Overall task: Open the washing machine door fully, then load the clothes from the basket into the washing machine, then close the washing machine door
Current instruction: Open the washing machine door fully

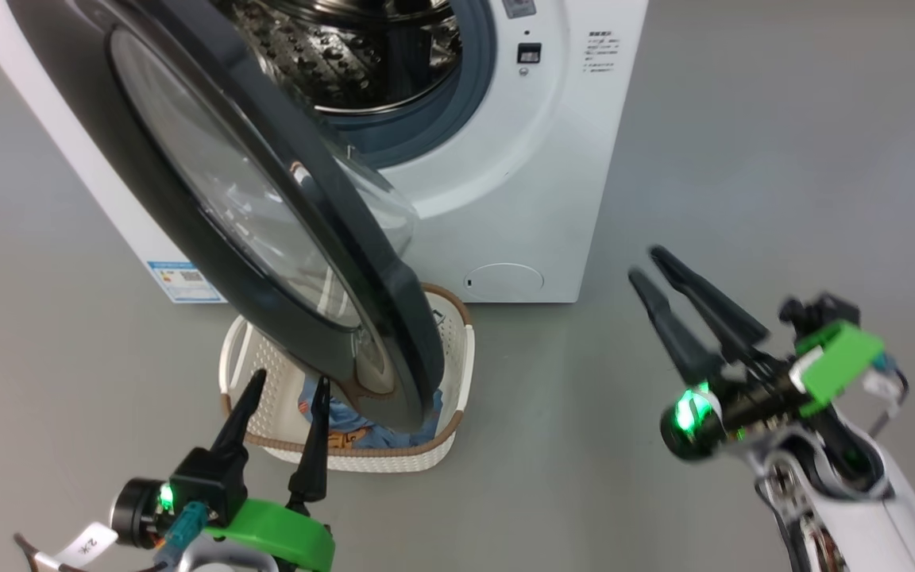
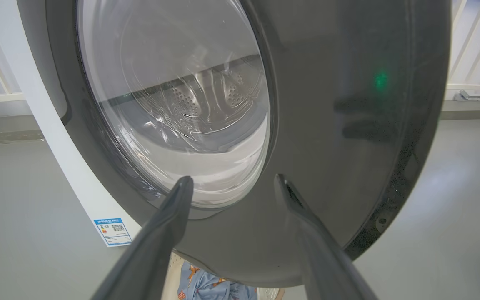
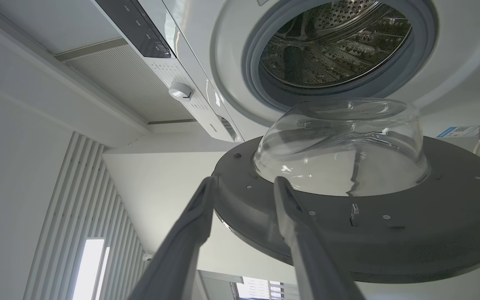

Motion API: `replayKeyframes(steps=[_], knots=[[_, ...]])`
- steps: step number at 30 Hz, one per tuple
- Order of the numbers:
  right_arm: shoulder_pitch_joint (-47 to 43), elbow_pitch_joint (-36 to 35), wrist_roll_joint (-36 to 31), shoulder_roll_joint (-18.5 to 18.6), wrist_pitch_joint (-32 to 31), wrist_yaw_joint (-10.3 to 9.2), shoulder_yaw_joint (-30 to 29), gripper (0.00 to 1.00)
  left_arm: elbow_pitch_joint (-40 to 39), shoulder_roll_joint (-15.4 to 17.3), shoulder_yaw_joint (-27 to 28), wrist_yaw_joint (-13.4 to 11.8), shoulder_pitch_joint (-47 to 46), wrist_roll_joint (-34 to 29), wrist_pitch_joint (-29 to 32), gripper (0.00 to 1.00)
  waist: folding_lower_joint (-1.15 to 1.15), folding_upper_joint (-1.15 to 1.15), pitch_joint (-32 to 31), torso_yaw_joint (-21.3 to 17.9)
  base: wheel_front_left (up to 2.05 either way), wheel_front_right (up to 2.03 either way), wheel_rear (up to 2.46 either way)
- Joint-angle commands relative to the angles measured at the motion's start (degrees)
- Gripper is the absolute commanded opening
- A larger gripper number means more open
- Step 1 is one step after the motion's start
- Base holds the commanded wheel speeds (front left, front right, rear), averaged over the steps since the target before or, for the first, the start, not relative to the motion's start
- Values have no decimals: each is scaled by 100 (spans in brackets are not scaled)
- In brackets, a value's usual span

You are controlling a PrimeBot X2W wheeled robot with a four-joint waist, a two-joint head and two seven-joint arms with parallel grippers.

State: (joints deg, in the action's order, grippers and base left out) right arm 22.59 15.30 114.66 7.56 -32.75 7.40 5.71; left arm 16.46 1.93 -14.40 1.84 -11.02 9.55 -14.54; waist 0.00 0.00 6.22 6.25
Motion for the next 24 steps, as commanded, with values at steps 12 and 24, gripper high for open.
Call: replayKeyframes(steps=[12,24], knots=[[-1392,-1443,-1267,-113,866,9,-277,100,-61,95,340,55,186,-84,-46,100,0,0,-185,-238,0,0,0],[-1880,-2143,-4206,487,3022,9,-466,100,-28,95,419,106,317,-129,-46,100,0,0,-349,-306,0,0,0]])
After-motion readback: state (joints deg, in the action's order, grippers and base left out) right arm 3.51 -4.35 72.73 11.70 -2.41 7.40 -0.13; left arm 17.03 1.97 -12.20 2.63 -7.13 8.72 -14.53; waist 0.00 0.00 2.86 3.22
